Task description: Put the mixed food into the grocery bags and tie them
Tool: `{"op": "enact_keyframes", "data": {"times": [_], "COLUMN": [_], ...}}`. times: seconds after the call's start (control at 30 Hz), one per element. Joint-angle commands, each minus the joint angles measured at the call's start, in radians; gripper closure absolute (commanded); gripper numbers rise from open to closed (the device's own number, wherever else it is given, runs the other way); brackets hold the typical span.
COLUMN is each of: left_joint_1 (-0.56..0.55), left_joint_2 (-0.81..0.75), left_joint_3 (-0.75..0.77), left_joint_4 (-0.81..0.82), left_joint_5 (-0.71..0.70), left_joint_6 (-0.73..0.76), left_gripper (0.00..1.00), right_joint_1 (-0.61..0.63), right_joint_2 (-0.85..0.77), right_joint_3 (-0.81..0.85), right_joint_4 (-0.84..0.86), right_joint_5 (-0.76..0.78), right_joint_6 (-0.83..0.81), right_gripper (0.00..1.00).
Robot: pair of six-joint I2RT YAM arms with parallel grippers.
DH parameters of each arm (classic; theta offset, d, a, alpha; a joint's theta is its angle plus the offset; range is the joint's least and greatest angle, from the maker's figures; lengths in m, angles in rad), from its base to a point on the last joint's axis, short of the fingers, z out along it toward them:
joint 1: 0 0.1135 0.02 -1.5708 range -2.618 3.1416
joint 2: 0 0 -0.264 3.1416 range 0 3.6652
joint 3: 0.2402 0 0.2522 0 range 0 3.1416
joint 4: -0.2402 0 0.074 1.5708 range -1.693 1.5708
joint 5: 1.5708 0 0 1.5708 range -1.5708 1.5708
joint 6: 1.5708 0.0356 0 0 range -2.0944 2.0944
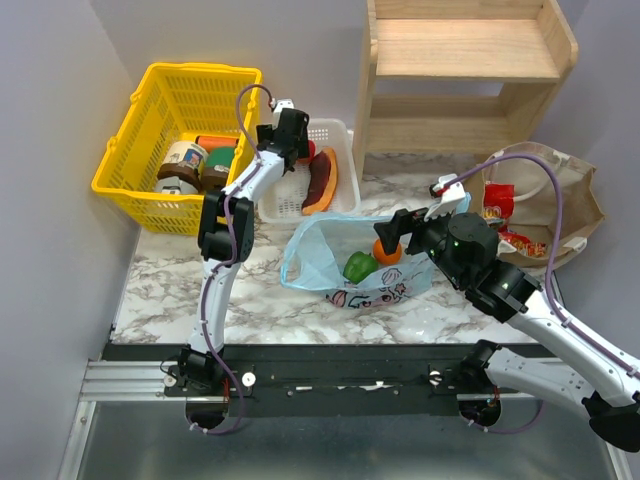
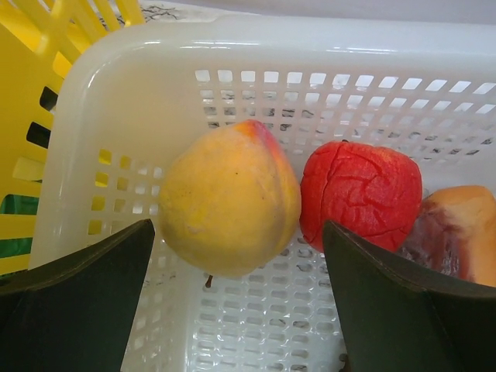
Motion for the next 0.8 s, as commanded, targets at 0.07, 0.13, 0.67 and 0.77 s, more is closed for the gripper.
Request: {"op": "enact_keyframes", "data": {"times": [0.07,0.13,0.67,0.77], "left_joint_1": [0.008,0.01,-0.015,-0.032], "left_joint_2": [0.039,0.032,-0.185,-0.267], "left_joint_3": [0.015,-0.011,-0.118,-0.196], "left_joint_4": [-0.027,-0.002,0.22,0.284], "left_joint_5": [0.052,0.055,0.216,0.23], "left_joint_6": [0.003,-0.002,0.092,0.119], "left_gripper": [0.21,0.26,0.58,0.59], "right_joint_1": [-0.001,0.0,0.0,0.0], "right_joint_2": [-0.019,-0.024,-0.035,-0.036], "right_joint_3": [0.006,0.007,0.007,0.01], "right_joint_4": [-0.002,-0.004,-0.002,0.005], "right_joint_5": [0.002,0.003,0.055,0.049], "right_joint_6": [0.002,0.001,-0.042,-0.059], "right_gripper": [0.0,0.0,0.0,0.0]}}
